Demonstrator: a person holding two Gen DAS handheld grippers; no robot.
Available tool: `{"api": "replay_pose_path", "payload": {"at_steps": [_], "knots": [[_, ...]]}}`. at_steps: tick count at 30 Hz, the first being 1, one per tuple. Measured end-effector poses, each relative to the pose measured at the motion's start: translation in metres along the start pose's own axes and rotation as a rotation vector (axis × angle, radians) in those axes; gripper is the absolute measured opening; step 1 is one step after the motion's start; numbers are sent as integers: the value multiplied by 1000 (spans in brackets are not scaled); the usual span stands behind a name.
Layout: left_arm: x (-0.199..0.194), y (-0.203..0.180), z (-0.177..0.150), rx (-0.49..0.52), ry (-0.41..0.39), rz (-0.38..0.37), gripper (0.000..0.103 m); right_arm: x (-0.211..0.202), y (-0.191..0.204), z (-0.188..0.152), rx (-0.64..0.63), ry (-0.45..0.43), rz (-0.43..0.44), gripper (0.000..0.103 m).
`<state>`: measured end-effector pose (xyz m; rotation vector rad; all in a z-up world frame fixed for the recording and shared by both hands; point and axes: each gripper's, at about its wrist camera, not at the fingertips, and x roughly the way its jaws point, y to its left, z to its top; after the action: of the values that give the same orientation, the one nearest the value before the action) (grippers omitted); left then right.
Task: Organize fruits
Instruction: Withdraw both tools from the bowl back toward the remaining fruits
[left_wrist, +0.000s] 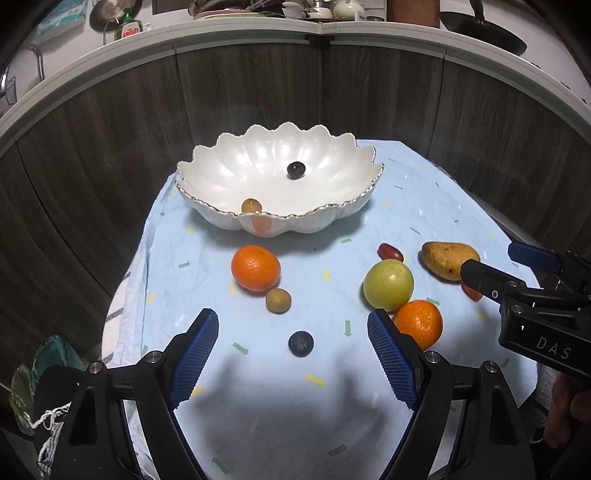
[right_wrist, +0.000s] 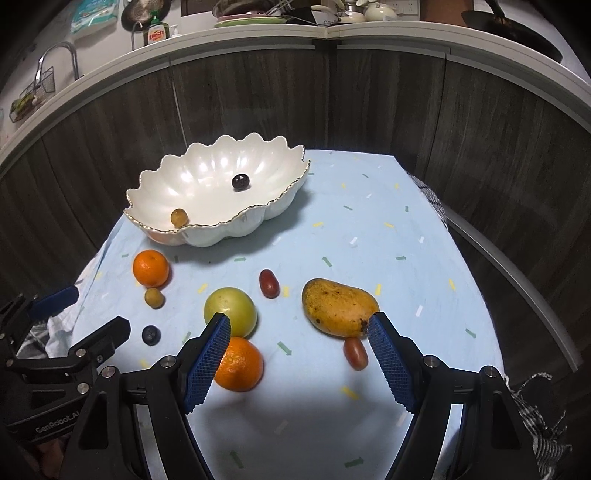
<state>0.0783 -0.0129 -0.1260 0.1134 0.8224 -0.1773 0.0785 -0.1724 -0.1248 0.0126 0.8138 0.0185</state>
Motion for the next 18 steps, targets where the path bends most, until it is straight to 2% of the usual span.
{"api": "replay_pose_path", "payload": {"at_steps": [5, 18], "knots": [[11, 1, -6, -4, 25, 2, 83, 6, 1, -7, -14, 16, -8, 77], [30, 3, -16, 13, 50, 15, 82, 24, 10, -17, -31, 55, 50, 77]]}}
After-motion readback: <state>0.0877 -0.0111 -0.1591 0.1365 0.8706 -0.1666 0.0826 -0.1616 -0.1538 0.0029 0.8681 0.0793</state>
